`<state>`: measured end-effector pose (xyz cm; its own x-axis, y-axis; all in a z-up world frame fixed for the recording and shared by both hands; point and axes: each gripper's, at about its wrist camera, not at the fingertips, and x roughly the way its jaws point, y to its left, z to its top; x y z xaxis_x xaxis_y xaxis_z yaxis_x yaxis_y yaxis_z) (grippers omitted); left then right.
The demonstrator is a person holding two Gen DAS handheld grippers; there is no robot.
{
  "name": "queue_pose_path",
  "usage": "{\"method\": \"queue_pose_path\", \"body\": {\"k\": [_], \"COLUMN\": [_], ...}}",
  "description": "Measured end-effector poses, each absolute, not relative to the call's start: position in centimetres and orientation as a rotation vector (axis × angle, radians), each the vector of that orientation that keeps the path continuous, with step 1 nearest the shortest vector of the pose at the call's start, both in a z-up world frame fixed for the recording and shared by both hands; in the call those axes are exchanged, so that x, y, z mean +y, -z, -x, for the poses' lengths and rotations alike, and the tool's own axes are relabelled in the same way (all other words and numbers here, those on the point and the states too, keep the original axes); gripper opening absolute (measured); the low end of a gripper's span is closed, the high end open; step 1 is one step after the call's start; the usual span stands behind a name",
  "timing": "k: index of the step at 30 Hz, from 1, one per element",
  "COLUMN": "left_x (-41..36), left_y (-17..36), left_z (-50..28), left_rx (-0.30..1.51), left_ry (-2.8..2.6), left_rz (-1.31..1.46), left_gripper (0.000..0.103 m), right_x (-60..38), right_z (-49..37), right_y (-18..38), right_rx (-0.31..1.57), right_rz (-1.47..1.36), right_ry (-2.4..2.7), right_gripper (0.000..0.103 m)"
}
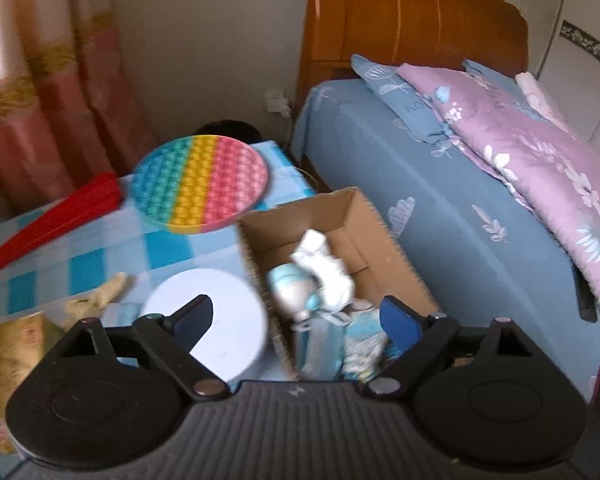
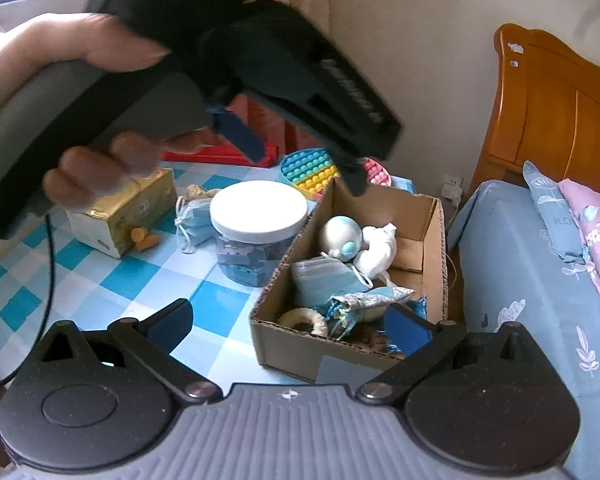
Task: Organize soft objects
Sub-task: 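Lower the white tissue into the cardboard box and open the left gripper, then move both open grippers from the box back over the table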
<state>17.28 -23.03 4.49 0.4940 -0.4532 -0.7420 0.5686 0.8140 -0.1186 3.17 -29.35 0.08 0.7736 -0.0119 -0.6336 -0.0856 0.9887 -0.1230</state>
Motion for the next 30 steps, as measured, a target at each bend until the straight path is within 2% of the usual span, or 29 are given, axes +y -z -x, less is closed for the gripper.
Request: {"method": "queue_pose_path", "body": {"k": [4, 15, 19, 30], "left_x": [-19.8, -11.0, -7.8, -3.5], "left_y": [-5.2, -4.4, -3.5, 0.7], "left_z": [-16.0, -11.8, -10.7, -8.9], "left_rx": [0.818, 0.743, 0.732, 0.761], "left_ry": [0.567, 0.279, 0.188, 0.066], "left_rz": [-0.144, -0.107, -0.038, 0.015], "left_gripper": [0.097, 0.098, 0.101, 0.101], "right_x": [-28.5, -26.0, -25.0, -21.3], "right_z": [-2.6, -1.9, -1.9, -4.0], "right_y": [-0.7, -1.2, -1.0, 0.1], "right_rx": [0.673, 0.659, 0.661, 0.695], "right_rz": [0.154, 0.186, 0.213, 0.303], "right_ry": [-0.058, -0.159, -0.193, -0.327], "right_gripper": [0.103, 0.103, 0.103, 0.103]}}
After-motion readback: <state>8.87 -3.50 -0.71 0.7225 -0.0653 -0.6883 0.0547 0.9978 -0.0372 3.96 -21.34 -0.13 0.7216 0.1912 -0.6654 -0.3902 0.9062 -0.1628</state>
